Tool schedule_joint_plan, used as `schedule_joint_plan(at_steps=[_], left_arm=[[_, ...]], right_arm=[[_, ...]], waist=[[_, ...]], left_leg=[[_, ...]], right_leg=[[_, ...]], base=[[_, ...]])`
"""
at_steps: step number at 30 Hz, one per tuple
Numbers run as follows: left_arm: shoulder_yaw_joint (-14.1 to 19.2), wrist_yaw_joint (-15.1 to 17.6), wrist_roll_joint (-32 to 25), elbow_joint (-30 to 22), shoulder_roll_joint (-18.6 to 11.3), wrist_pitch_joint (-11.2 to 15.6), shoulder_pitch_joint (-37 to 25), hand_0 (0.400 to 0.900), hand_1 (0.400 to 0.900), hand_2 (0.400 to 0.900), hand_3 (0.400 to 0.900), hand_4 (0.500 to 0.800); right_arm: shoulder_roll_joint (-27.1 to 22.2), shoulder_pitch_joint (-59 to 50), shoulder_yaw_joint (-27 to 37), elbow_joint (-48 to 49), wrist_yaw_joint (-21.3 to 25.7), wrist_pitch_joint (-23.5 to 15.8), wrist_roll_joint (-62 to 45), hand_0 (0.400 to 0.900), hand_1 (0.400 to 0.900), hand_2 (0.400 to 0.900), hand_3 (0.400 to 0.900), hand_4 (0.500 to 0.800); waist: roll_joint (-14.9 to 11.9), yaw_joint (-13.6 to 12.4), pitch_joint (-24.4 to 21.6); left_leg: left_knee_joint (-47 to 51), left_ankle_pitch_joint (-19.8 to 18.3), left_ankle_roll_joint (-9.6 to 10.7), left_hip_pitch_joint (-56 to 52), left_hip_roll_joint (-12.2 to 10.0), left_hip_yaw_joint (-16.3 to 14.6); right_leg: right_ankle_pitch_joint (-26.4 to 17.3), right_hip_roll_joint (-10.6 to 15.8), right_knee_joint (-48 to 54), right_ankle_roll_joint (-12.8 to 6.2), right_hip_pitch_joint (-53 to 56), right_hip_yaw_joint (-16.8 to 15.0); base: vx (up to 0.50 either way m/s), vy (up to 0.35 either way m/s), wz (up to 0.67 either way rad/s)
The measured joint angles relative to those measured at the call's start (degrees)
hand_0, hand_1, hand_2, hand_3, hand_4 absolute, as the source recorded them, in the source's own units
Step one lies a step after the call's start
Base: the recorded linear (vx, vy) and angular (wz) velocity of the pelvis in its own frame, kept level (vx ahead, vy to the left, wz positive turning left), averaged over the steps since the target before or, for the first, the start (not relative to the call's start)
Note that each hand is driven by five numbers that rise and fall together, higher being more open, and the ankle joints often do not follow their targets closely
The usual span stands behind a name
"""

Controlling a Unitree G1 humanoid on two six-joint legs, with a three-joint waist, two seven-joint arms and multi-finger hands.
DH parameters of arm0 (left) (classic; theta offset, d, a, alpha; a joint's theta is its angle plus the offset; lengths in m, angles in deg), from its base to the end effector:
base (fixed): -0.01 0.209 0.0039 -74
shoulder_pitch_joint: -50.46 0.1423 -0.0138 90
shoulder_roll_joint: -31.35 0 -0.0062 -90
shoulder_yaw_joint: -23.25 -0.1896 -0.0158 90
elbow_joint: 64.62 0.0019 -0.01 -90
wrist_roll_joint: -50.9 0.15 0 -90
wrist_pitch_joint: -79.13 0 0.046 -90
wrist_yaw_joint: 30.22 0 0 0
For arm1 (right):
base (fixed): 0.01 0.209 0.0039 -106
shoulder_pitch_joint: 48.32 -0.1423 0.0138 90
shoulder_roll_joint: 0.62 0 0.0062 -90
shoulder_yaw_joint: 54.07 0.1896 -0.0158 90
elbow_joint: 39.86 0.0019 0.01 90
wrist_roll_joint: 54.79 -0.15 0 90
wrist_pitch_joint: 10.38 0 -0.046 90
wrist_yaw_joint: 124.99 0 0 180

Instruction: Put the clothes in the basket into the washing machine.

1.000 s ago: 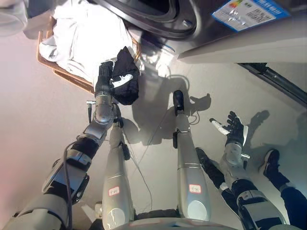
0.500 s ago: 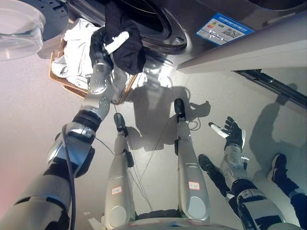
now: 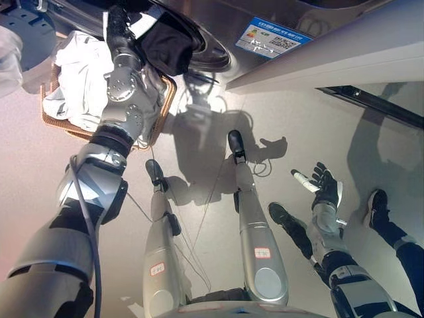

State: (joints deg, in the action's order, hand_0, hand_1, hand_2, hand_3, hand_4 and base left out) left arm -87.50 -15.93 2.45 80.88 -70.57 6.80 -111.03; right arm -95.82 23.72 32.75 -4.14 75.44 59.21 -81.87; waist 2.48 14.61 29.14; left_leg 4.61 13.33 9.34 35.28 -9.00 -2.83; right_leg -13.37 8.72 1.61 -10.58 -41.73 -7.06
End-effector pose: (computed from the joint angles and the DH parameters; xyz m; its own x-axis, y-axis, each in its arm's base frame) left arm 0.3852 0.1812 0.2612 0.8682 0.2063 0.4513 -0.0966 0.9623 -0.2542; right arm 0.2395 -0.2564 -0.0269 0.7966 -0.5628 -0.2205 0.5611 0.8242 -0.0767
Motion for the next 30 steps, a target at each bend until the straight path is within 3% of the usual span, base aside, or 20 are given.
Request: schedule_joint_plan(at_steps=[8, 11, 24, 25, 26, 30], left_arm=[[0.3, 2.9, 0.0, -0.1, -2.9, 1.3, -3.5, 0.4, 0.4, 0.4, 0.4, 0.5], [0.3, 3.4, -0.5, -0.3, -2.2, 2.3, -3.9, 0.4, 0.4, 0.4, 0.4, 0.5], [0.2, 2.7, -7.9, -0.2, -0.4, 2.6, -5.6, 0.4, 0.4, 0.4, 0.4, 0.5], [0.2, 2.7, -7.9, -0.1, -0.3, 2.6, -5.6, 0.535, 0.535, 0.535, 0.535, 0.581], [0.2, 2.7, -7.9, -0.1, -0.3, 2.6, -5.7, 0.9, 0.9, 0.9, 0.9, 0.8], [0.2, 2.7, -7.8, -0.1, 0.0, 2.6, -5.7, 0.9, 0.9, 0.9, 0.9, 0.8]], right_arm=[[0.6, 1.9, 0.5, -1.8, -1.1, -0.5, -1.1, 0.9, 0.9, 0.9, 0.9, 0.8], [0.8, 2.6, 0.6, -2.3, -1.1, -0.6, -1.2, 0.9, 0.9, 0.9, 0.9, 0.8], [1.4, 2.5, 0.6, -2.3, -2.2, -0.4, -3.3, 0.9, 0.9, 0.9, 0.9, 0.8], [1.4, 2.6, 0.6, -2.3, -2.2, -0.4, -3.3, 0.9, 0.9, 0.9, 0.9, 0.8], [1.4, 2.6, 0.6, -2.3, -2.2, -0.4, -3.3, 0.9, 0.9, 0.9, 0.9, 0.8], [1.4, 2.6, 0.6, -2.1, -2.2, -0.4, -3.3, 0.9, 0.9, 0.9, 0.9, 0.8]], waist=[[-0.2, 0.0, -1.5], [-0.2, 0.0, -5.8], [-0.2, 0.1, -5.8], [-0.2, 0.2, -5.8], [-0.2, 0.2, -5.8], [-0.2, 0.3, -5.8]], left_leg=[[0.3, 0.2, 0.2, -1.9, -0.1, 0.1], [0.3, 0.2, 0.2, 1.4, -0.1, 0.3], [0.3, 0.3, 0.2, 3.1, 0.0, 1.1], [0.3, 0.3, 0.2, 3.1, 0.0, 1.0], [0.3, 0.3, 0.2, 3.1, 0.0, 1.0], [0.3, 0.3, 0.2, 3.1, 0.0, 1.0]], right_leg=[[0.0, -0.1, 0.3, 0.22, 1.9, 0.2], [0.0, -0.1, 0.3, 0.31, -1.2, 0.3], [-0.2, 0.1, 0.3, 0.21, -2.4, 1.3], [-0.2, 0.1, 0.3, 0.21, -2.4, 1.3], [-0.2, 0.1, 0.4, 0.2, -2.4, 1.3], [-0.2, 0.1, 0.4, 0.2, -2.4, 1.4]], base=[[0.05, -0.001, 0.02], [0.03, 0.009, 0.02], [0.0, 0.003, 0.0], [0.0, 0.0, 0.0], [0.0, 0.001, -0.03], [0.0, 0.0, -0.02]])
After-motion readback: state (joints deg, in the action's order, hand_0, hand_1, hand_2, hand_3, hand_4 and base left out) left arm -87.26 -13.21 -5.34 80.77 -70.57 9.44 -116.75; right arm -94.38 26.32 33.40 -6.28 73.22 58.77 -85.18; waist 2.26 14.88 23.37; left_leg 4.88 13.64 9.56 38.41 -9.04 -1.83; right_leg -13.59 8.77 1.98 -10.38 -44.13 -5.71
